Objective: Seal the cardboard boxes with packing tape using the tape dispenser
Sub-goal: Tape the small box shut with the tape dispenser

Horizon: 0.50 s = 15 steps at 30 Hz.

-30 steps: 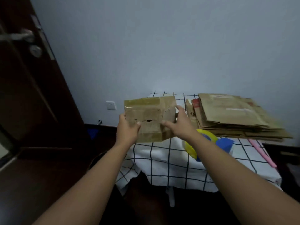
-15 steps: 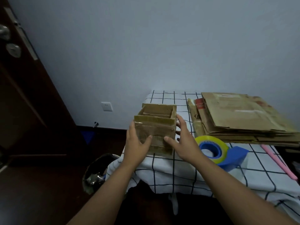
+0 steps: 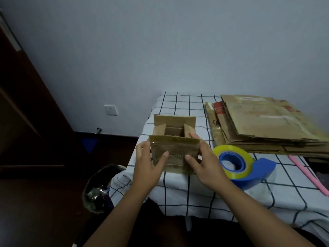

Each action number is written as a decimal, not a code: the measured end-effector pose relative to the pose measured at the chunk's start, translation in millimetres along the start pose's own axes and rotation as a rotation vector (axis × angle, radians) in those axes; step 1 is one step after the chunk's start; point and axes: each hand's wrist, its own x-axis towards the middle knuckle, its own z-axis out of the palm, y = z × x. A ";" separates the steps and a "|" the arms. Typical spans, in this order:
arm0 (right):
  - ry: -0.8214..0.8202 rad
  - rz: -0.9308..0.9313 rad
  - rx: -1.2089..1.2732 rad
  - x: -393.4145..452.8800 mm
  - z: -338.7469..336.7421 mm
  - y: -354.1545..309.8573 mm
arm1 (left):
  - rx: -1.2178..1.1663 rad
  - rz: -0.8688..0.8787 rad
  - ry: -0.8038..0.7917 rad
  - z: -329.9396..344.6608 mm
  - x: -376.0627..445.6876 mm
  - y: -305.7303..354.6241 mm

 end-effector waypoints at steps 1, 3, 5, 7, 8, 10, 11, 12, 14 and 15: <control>0.004 0.000 -0.007 -0.4 0.5 0.9 | -0.007 -0.005 -0.012 -0.2 -1.2 -0.8; -0.011 0.033 0.017 -4.3 1.8 -0.9 | -0.033 -0.027 -0.042 -3.3 -7.9 0.5; -0.009 0.059 0.029 -5.0 1.2 -4.3 | -0.045 -0.022 -0.060 -5.7 -9.7 2.2; -0.003 0.100 0.070 -2.4 1.6 -10.5 | -0.034 -0.029 -0.056 -9.7 -5.4 2.7; 0.001 0.131 0.105 -1.3 2.0 -12.8 | -0.028 -0.027 -0.049 -11.4 -2.9 4.0; 0.025 0.178 0.158 2.3 1.9 -15.7 | -0.018 -0.003 -0.009 -12.9 2.5 9.7; 0.044 0.183 0.167 4.7 1.5 -16.9 | -0.019 0.010 0.012 -12.7 5.6 12.1; 0.062 0.175 0.170 7.3 1.0 -17.5 | -0.018 0.025 0.027 -12.1 9.0 14.2; 0.082 0.161 0.153 10.3 0.7 -16.2 | -0.014 0.034 0.042 -9.8 15.0 16.7; 0.090 0.164 0.145 11.3 0.9 -14.9 | -0.013 0.020 0.049 -8.5 17.5 17.0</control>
